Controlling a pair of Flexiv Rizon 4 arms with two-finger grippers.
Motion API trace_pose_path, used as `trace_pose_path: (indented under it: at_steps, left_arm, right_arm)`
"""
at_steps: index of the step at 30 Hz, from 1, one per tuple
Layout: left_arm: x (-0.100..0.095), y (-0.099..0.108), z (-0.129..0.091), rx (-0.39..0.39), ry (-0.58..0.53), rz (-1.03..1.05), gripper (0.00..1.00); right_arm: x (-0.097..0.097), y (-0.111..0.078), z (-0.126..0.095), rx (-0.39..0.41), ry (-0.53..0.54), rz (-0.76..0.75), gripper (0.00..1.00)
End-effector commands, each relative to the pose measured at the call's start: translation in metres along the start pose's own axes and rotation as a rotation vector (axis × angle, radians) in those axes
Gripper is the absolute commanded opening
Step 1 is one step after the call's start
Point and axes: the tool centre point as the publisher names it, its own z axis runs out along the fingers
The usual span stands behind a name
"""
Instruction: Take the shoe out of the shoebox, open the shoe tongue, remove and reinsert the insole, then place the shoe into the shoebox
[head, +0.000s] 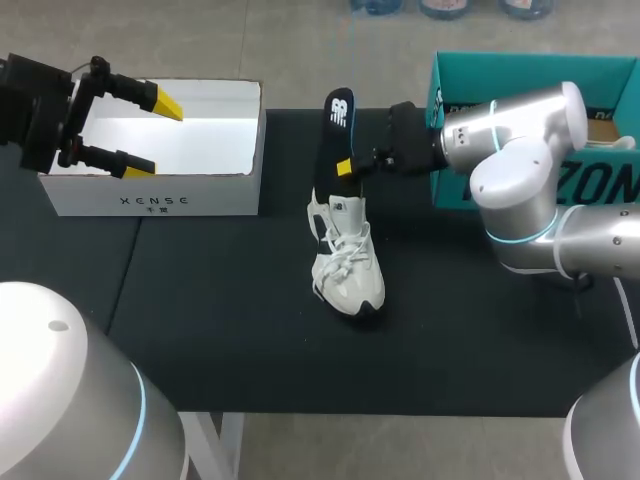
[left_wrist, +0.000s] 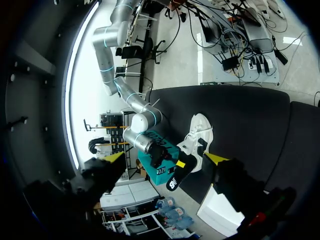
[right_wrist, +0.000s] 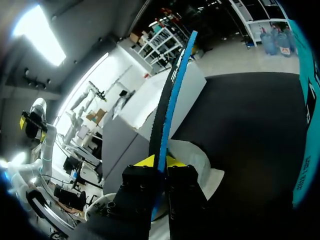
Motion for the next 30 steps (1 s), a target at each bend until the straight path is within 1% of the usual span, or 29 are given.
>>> trace_pose_path:
  at_steps: [1,7,12,15,16,17,18,19,20,23,24,25,26,27,30]
  left_arm:
    - [0.0,0.001,0.0,0.002,0.003,0.001,1.0]
    - [0.0,0.001,0.0,0.002,0.003,0.001,1.0]
    - [0.0,0.001,0.0,0.002,0.003,0.001,1.0]
    - [0.0,0.001,0.0,0.002,0.003,0.001,1.0]
    - [0.0,0.001,0.0,0.002,0.003,0.001,1.0]
    - [0.0,0.001,0.0,0.002,0.003,0.001,1.0]
    - [0.0,0.001,0.0,0.002,0.003,0.001,1.0]
    - [0.0,0.001,0.0,0.002,0.003,0.001,1.0]
    - [0.0,0.001,0.0,0.002,0.003,0.001,1.0]
    - [0.0,0.001,0.0,0.002,0.003,0.001,1.0]
    - [0.0,0.001,0.0,0.002,0.003,0.001,1.0]
    - [0.0,0.001,0.0,0.002,0.003,0.001,1.0]
    - [0.0,0.001,0.0,0.002,0.003,0.001,1.0]
    - [0.0,0.001,0.0,0.002,0.003,0.001,1.0]
    - [0.0,0.001,0.0,0.002,0.003,0.001,1.0]
  right_arm:
    - [0.006,-0.003,-0.003,0.04,-0.006,0.002,0.0]
    - [0.008,-0.015,-0.002,0.102,-0.007,0.014,0.0]
    - [0.003,-0.026,-0.001,0.135,-0.009,0.046,0.0]
    - [0.002,-0.027,0.0,0.14,0.004,0.06,0.0]
    - [0.002,-0.026,0.0,0.14,0.004,0.059,0.15]
    - [0.001,-0.022,0.0,0.141,0.004,0.054,0.4]
    - [0.0,-0.018,0.0,0.132,0.004,0.048,0.47]
    - [-0.001,-0.013,0.0,0.129,0.002,0.043,0.48]
    - [-0.002,-0.009,0.001,0.123,0.0,0.035,0.48]
    - [-0.004,0.004,0.002,0.109,-0.003,0.017,0.42]
    - [-0.005,0.008,0.003,0.102,-0.005,0.013,0.36]
    - [-0.005,0.01,0.003,0.092,-0.006,0.012,0.24]
    - [-0.006,0.012,0.002,0.08,-0.01,0.014,0.05]
    - [-0.006,0.013,0.003,0.074,-0.014,0.021,0.0]
    - [-0.007,0.008,0.004,0.068,-0.008,0.043,0.0]
